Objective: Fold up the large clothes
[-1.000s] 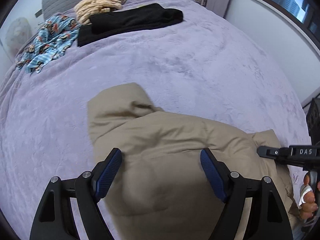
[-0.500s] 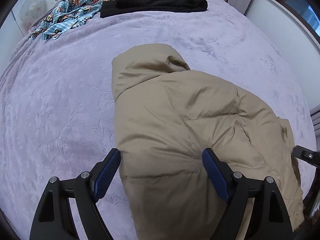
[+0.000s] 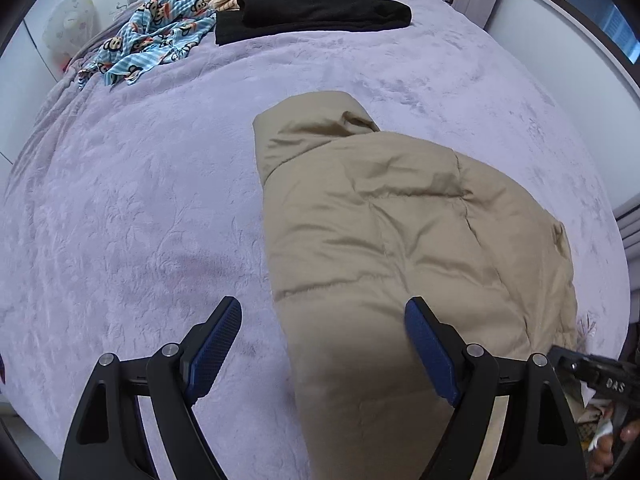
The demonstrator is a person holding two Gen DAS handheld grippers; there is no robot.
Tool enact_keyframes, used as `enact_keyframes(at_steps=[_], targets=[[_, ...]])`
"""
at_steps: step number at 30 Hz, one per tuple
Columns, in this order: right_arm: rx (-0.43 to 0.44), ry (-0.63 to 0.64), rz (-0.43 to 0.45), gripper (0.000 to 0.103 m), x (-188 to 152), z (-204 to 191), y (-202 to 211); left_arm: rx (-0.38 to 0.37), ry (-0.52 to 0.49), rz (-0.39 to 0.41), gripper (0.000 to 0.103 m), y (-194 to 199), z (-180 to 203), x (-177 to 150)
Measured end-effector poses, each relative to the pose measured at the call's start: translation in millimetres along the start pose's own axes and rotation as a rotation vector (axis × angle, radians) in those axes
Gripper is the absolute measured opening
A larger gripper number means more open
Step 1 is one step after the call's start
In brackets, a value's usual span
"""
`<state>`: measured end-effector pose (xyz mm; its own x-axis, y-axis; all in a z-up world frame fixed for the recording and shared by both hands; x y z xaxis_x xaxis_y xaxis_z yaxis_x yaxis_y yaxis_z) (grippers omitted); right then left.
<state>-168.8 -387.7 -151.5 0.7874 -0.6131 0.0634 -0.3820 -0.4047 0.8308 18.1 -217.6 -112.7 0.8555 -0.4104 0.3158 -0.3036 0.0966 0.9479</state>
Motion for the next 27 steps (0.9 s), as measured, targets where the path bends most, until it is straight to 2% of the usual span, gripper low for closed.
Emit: enact_keyframes(at_steps=[3,9,10,12,16,18,22,25,27], targets=[[-0.036,-0.009,0.008,0.008,-2.3,6.6,0.0,-0.014,-0.028,-0.029,0.085,6.1,1.4,-22.2],[-0.099,-0.034,0.067,0.014,-7.9,0.0,12.4,-0.072,-0.017,-0.061,0.085,5.3,0.8,-56.5],[-0.111,-0.032,0.076,0.014,-9.0,-2.6,14.2,-0.075,-0.013,-0.058,0.087,5.5,0.0,-58.3],[-0.136,-0.027,0.09,0.018,-12.3,-7.5,19.9,-0.086,-0.001,-0.067,0.103,5.6,-2.8,-63.7],[-0.169,-0.038,0.118,0.025,-24.3,-11.3,32.5,-0.122,-0.029,-0.078,0.103,7.8,-1.1,-70.3],[-0.178,-0.044,0.125,0.038,-28.8,-12.3,33.5,-0.118,-0.045,-0.07,0.103,11.4,-2.6,-73.2],[-0.204,-0.054,0.159,0.045,-39.8,-16.5,41.6,-0.135,-0.06,-0.056,0.103,19.9,-3.4,-77.2],[-0.206,-0.05,0.199,0.062,-40.7,-21.6,51.8,-0.12,-0.07,-0.058,0.103,21.6,-6.6,-79.6],[-0.203,-0.041,0.213,0.08,-39.1,-24.6,57.2,-0.124,-0.058,-0.066,0.103,19.5,-10.6,-80.9]])
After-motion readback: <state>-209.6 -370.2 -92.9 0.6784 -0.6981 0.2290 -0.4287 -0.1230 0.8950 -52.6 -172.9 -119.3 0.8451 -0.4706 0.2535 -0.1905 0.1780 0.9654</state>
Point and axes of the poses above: each gripper's, at about its wrist camera, not at the fingertips, and y roughly against the way its jaws point, z to its right, x to its top, the point moved 8 cm from there along -y, roughly the way its jaws point, and after that the axes turned 6 degrees about x, right-handed, at the moved point
